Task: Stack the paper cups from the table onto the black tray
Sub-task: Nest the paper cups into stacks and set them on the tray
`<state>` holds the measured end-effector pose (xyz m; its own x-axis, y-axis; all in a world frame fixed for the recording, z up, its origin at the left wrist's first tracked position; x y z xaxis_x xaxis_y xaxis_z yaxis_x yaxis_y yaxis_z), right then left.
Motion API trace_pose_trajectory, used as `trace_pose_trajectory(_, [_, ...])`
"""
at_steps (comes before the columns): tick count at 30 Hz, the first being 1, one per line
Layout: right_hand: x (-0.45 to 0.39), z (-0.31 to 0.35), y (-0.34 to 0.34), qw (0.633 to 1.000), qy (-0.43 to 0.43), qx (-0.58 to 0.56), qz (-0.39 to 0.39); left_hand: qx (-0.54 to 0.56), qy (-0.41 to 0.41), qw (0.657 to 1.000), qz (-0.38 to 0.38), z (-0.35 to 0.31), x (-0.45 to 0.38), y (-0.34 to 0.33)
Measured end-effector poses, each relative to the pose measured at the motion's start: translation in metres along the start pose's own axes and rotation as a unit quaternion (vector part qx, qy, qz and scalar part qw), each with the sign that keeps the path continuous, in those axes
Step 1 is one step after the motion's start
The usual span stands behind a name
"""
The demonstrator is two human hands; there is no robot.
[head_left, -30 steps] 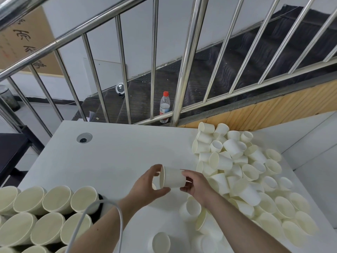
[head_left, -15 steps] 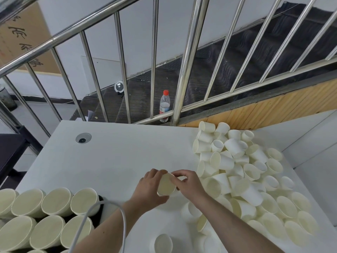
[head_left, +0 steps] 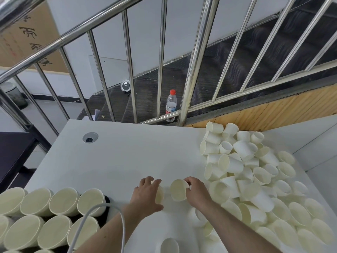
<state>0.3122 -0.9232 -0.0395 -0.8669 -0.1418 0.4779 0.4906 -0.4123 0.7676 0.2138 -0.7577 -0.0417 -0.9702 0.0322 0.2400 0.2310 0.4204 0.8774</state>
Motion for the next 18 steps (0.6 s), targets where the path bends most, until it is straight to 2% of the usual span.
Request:
trace_pose_trajectory(4, [0.0,-0.001,-0.002,0.998,0.004,0.069,0.006,0.01,0.002,1.0,0.006,0.001,0.001,-0.001])
trace_pose_trajectory(8, [0.009,0.004,0.001,0.985,0.079,0.152,-0.002,0.01,-0.002,1.0,-0.007,-0.002,0.0,0.002])
trace_pose_trajectory(12, [0.017,0.012,-0.007,0.969,0.129,0.203,0.051,0.014,-0.009,1.0,-0.017,-0.004,-0.001,0.005])
trace_pose_trajectory(18, [0.02,0.017,-0.014,0.971,0.131,0.2,0.026,0.025,-0.024,0.999,-0.035,-0.004,0.002,0.007])
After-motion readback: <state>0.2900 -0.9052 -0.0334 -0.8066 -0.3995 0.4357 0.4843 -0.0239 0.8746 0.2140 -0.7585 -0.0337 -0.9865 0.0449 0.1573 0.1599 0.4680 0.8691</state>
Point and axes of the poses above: each hand's wrist, its own x-axis away from the middle knuckle, its own y-axis out of the back of the hand, z = x × y, the point moved 2 cm from there along -x, towards the middle knuckle, and after that the axes turned 14 degrees about -y, right-handed, at the moved point
